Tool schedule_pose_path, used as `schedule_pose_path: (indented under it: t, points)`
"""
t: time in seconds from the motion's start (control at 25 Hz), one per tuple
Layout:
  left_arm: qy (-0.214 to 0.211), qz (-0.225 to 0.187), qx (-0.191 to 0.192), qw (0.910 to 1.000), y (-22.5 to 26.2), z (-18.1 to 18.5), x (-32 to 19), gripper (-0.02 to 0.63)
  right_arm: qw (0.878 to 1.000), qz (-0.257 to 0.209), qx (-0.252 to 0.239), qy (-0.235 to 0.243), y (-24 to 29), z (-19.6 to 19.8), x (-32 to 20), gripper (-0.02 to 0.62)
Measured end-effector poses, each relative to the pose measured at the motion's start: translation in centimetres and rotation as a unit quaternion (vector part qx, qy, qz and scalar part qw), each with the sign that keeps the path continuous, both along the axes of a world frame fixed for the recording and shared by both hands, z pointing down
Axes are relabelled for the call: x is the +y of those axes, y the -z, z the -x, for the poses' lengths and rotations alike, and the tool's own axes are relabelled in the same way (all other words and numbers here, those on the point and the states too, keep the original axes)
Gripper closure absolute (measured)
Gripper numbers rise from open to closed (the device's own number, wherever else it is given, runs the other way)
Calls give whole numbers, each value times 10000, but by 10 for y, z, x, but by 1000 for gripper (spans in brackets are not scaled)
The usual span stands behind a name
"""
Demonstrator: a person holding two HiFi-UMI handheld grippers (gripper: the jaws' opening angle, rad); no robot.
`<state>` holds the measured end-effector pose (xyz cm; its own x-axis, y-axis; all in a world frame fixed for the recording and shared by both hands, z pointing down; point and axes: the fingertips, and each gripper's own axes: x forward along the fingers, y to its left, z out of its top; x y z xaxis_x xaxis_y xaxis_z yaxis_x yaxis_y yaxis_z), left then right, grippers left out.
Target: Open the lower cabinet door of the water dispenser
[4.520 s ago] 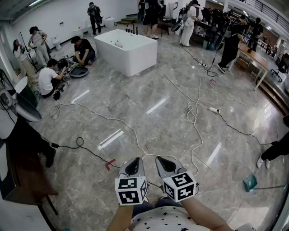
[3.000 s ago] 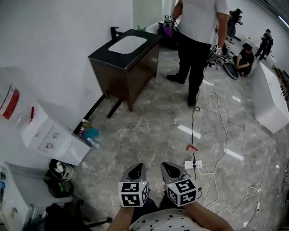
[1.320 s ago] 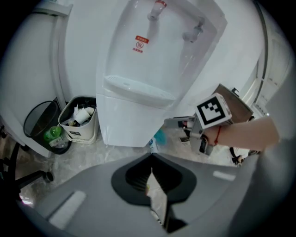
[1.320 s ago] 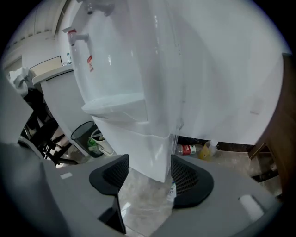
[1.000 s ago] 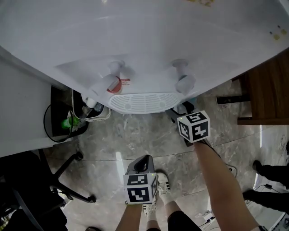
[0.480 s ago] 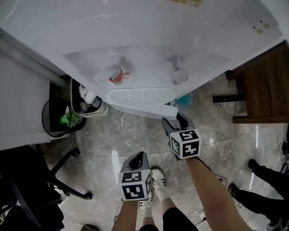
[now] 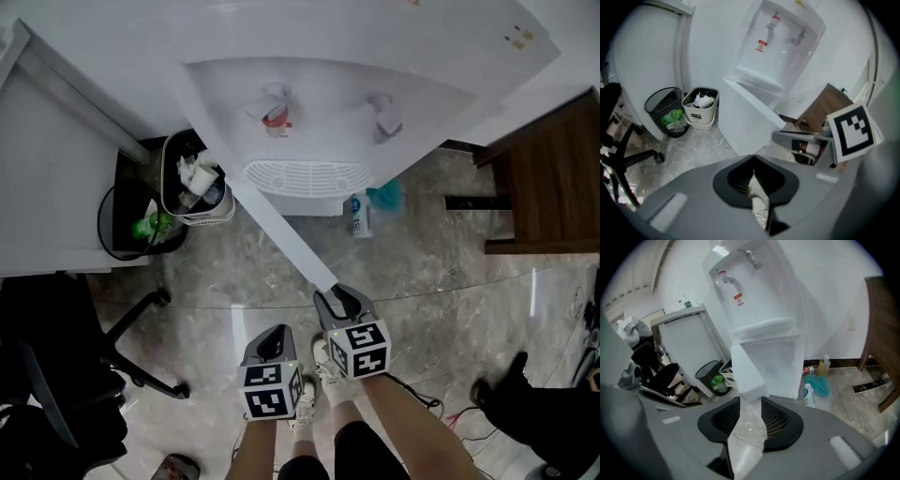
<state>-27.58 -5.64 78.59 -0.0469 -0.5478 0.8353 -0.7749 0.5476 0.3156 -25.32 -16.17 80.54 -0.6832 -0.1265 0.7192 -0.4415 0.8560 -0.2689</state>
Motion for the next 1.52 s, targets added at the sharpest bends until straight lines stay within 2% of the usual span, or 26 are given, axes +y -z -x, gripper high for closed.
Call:
schedule_pose_path:
  t: [0.16, 0.32, 0.6, 0.76, 0.88, 1.0, 1.16, 1.32, 1.52]
  points:
    - [319, 84, -48, 9994, -4, 5, 32, 600, 9988, 168, -23, 450, 0, 11, 50, 494]
    - [534, 222, -138, 9982, -9, 12, 59, 600, 9965, 374, -106, 743, 3, 32, 89, 602]
    - [732, 191, -197, 9969, -5, 21, 80, 600, 9947, 333, -66, 975, 7, 48, 118, 603]
    - [690, 134, -156, 9974, 12, 16, 80, 600, 9961, 315, 39, 818, 20, 23, 115, 603]
    - [678, 29, -51, 9977, 43, 3, 80, 600, 9970, 477, 126, 595, 46, -12, 118, 603]
    - [646, 72, 69, 9979, 77, -21, 86, 600, 9960, 696, 264, 494, 82, -52, 129, 603]
    - [303, 202, 124, 9993, 119, -63, 92, 600, 9938, 927, 478, 377, 127, -99, 145, 603]
    - [100, 216, 297, 9993, 141, -94, 101, 600, 9936, 1023, 475, 75, 156, -124, 149, 603]
    - [-34, 275, 271, 9992, 142, -101, 103, 600, 9936, 1009, 490, -92, 163, -135, 147, 603]
